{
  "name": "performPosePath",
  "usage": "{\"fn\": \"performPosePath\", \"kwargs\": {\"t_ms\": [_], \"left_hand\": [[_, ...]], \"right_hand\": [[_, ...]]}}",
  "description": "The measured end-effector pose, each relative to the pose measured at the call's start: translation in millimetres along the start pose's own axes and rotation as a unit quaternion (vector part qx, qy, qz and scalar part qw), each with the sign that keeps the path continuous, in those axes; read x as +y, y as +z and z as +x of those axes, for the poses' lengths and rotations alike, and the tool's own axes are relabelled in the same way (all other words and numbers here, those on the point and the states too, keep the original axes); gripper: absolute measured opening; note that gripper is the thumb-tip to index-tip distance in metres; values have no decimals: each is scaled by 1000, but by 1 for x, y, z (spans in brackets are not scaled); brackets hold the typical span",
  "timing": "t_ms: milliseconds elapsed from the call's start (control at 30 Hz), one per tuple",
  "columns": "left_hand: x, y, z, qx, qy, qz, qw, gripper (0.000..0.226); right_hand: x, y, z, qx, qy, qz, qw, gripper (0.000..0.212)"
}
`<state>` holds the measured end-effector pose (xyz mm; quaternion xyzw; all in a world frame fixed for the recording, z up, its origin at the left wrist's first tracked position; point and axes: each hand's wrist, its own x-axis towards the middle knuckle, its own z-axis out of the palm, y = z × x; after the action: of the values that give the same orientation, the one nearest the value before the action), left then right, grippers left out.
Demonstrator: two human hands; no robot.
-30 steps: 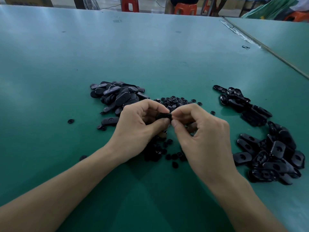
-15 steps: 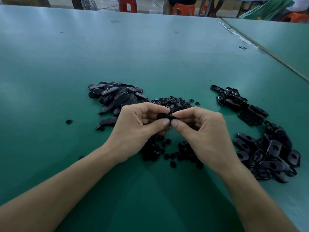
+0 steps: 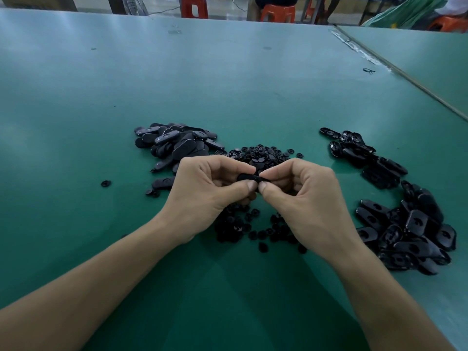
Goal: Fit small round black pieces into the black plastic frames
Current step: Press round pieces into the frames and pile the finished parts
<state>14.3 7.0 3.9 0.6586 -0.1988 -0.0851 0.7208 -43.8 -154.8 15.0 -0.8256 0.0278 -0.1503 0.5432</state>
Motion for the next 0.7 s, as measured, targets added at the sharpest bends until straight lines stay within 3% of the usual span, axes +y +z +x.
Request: {"fn": "performPosePath", "kwargs": {"t_ms": [333, 500, 700], "left_hand": [[-2, 0, 2, 8, -11, -11, 1000, 19], [-4, 2, 1, 21, 4, -26, 999, 16], [-6, -2, 8, 122, -1, -74, 990, 14]], "right_hand": [[-3, -1, -1, -2, -14, -22, 1000, 14], [-4, 1, -3, 37, -35, -52, 997, 13], [0, 0, -1, 88, -44, -131, 986, 11]]}}
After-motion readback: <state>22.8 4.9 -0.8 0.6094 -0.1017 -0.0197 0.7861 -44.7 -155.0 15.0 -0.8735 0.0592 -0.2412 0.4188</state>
